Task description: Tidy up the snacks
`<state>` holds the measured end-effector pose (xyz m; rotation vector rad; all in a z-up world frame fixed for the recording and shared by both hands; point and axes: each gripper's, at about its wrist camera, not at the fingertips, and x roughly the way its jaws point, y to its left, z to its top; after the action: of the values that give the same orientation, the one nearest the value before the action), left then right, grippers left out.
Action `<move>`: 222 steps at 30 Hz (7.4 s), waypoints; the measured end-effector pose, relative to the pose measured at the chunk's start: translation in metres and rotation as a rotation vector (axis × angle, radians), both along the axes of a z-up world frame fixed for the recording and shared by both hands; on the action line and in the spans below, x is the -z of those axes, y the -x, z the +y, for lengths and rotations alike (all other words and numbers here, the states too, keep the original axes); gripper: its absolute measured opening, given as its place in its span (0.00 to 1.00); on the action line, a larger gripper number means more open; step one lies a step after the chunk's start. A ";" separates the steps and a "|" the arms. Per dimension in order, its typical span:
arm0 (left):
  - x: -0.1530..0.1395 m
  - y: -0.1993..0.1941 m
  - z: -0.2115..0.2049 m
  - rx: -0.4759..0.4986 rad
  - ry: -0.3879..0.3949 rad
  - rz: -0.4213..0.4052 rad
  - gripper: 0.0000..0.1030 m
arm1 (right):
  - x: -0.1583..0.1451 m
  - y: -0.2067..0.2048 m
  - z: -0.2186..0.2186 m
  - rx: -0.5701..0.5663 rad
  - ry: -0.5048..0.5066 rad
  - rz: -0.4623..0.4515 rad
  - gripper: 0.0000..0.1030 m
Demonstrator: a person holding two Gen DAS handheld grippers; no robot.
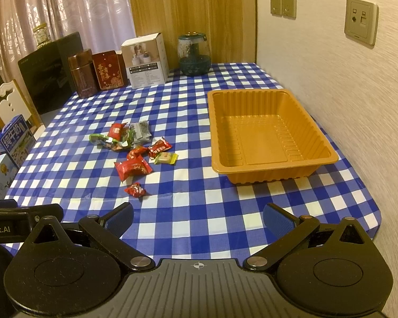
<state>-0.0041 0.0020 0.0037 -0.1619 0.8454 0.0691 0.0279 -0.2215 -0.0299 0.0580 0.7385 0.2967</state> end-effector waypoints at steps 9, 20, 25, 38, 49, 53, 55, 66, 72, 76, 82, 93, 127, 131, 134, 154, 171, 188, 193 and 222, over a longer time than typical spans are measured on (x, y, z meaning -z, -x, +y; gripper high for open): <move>-0.001 0.001 0.000 0.001 0.002 -0.002 1.00 | 0.000 0.000 0.000 0.000 0.000 -0.001 1.00; -0.002 0.001 0.000 0.000 0.003 -0.002 1.00 | -0.001 0.003 -0.001 0.000 -0.002 -0.002 1.00; -0.002 0.001 -0.001 0.001 -0.002 -0.005 1.00 | -0.001 -0.002 0.000 0.005 -0.002 -0.004 1.00; -0.003 0.000 -0.001 0.002 -0.004 -0.006 1.00 | 0.000 -0.002 0.000 0.006 -0.002 -0.005 1.00; -0.002 -0.001 -0.001 0.000 0.002 -0.004 1.00 | 0.000 -0.002 0.000 0.011 -0.002 -0.004 1.00; -0.002 -0.001 -0.001 0.000 0.001 -0.004 1.00 | 0.001 -0.002 -0.001 0.013 -0.006 -0.005 1.00; 0.000 -0.001 0.000 0.004 0.003 -0.006 1.00 | 0.001 -0.003 -0.001 0.016 -0.012 -0.004 1.00; 0.020 -0.025 0.017 0.006 0.027 0.019 0.94 | 0.023 -0.021 0.009 0.013 -0.053 0.007 1.00; 0.037 -0.048 0.037 0.006 0.032 0.040 0.88 | 0.036 -0.040 0.025 -0.031 -0.072 0.018 0.85; 0.047 -0.065 0.048 0.017 0.020 0.047 0.86 | 0.049 -0.056 0.041 -0.066 -0.071 0.030 0.82; 0.064 -0.089 0.063 0.052 0.015 0.068 0.79 | 0.067 -0.080 0.068 -0.149 -0.049 0.044 0.66; 0.086 -0.119 0.081 0.095 0.044 0.101 0.63 | 0.099 -0.111 0.111 -0.279 0.020 0.058 0.46; 0.096 -0.181 0.010 0.623 -0.169 0.008 0.55 | 0.090 -0.123 0.073 -0.080 0.004 0.025 0.19; 0.104 -0.187 0.003 0.655 -0.194 0.033 0.41 | 0.092 -0.124 0.070 -0.069 -0.004 0.028 0.19; 0.109 -0.189 -0.001 0.664 -0.225 0.037 0.33 | 0.093 -0.123 0.069 -0.066 -0.006 0.032 0.19; 0.043 -0.173 -0.016 0.397 0.023 -0.038 0.22 | 0.035 -0.115 0.031 0.030 -0.084 -0.062 0.19; 0.030 -0.208 -0.140 0.473 0.093 -0.076 0.22 | 0.032 -0.154 -0.104 0.248 -0.092 -0.046 0.19; 0.041 -0.204 -0.145 0.463 0.022 -0.082 0.34 | 0.047 -0.161 -0.119 0.273 -0.129 -0.019 0.19; 0.035 -0.201 -0.135 0.447 0.037 -0.087 0.34 | 0.045 -0.163 -0.114 0.265 -0.132 -0.017 0.19; 0.020 -0.162 -0.070 0.325 0.055 -0.091 0.66 | 0.025 -0.135 -0.087 0.242 -0.153 -0.006 0.68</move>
<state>0.1580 -0.0685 -0.0167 -0.0767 0.7735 -0.2649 0.1629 -0.3084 -0.0548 0.2888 0.6936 0.1215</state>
